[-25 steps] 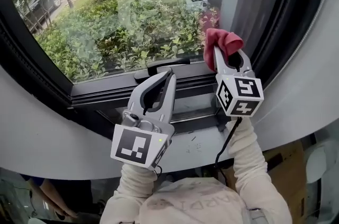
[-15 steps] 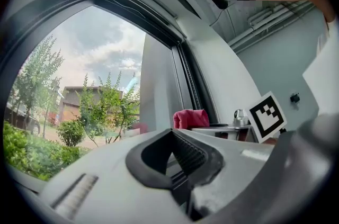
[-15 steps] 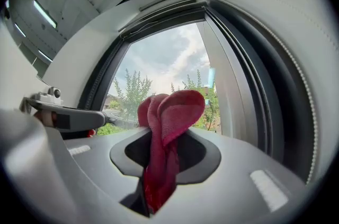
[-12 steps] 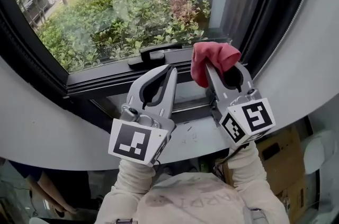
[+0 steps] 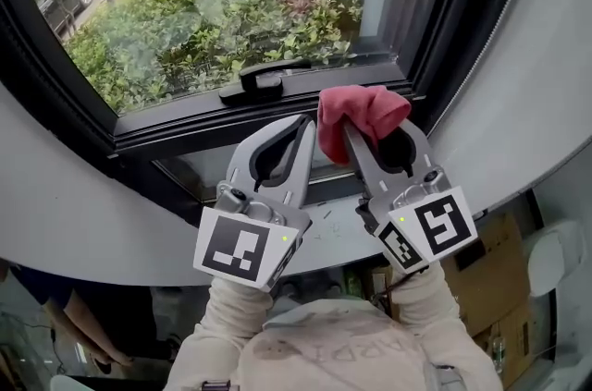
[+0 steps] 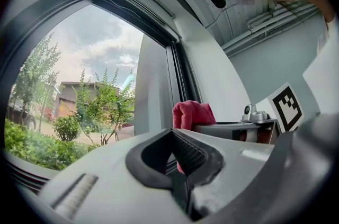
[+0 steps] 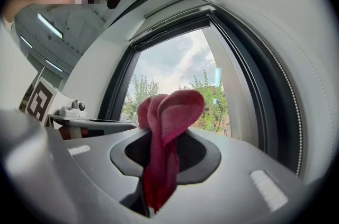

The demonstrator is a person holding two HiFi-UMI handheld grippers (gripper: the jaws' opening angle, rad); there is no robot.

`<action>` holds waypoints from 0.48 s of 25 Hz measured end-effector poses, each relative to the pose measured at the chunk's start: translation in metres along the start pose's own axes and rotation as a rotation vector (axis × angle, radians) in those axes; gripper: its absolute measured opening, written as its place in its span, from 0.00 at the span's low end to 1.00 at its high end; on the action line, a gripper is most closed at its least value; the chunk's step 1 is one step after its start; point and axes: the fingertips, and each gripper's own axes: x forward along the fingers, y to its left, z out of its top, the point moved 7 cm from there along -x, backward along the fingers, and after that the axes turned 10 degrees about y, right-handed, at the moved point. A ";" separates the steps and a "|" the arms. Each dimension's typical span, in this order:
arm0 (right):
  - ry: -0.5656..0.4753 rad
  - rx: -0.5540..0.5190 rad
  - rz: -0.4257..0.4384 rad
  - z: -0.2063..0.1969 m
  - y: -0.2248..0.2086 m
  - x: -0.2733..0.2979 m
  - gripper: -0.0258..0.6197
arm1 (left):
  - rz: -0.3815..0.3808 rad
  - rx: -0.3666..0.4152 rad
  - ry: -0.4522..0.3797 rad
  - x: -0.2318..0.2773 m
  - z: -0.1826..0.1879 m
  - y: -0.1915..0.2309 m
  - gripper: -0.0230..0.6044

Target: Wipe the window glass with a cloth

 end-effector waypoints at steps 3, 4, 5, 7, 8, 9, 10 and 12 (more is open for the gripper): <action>-0.003 -0.002 0.021 0.002 0.006 -0.001 0.23 | 0.007 0.003 -0.005 -0.003 0.001 0.001 0.04; -0.004 0.000 0.026 0.002 0.007 0.000 0.23 | 0.010 0.003 -0.004 -0.004 0.001 0.001 0.04; -0.006 0.004 0.031 0.002 0.008 0.000 0.23 | 0.014 0.003 -0.001 -0.005 0.001 0.002 0.04; -0.009 0.010 0.040 0.002 0.009 0.000 0.23 | 0.025 -0.002 0.013 -0.007 0.001 0.002 0.04; -0.010 0.011 0.043 0.002 0.010 0.000 0.23 | 0.028 -0.003 0.017 -0.008 0.002 0.003 0.04; -0.011 0.010 0.046 0.003 0.011 0.000 0.23 | 0.027 0.000 0.010 -0.008 0.003 0.003 0.04; -0.012 0.009 0.048 0.003 0.013 0.000 0.23 | 0.023 0.007 -0.002 -0.009 0.004 0.003 0.04; -0.014 0.009 0.053 0.003 0.014 -0.001 0.23 | 0.021 0.013 -0.012 -0.010 0.004 0.002 0.04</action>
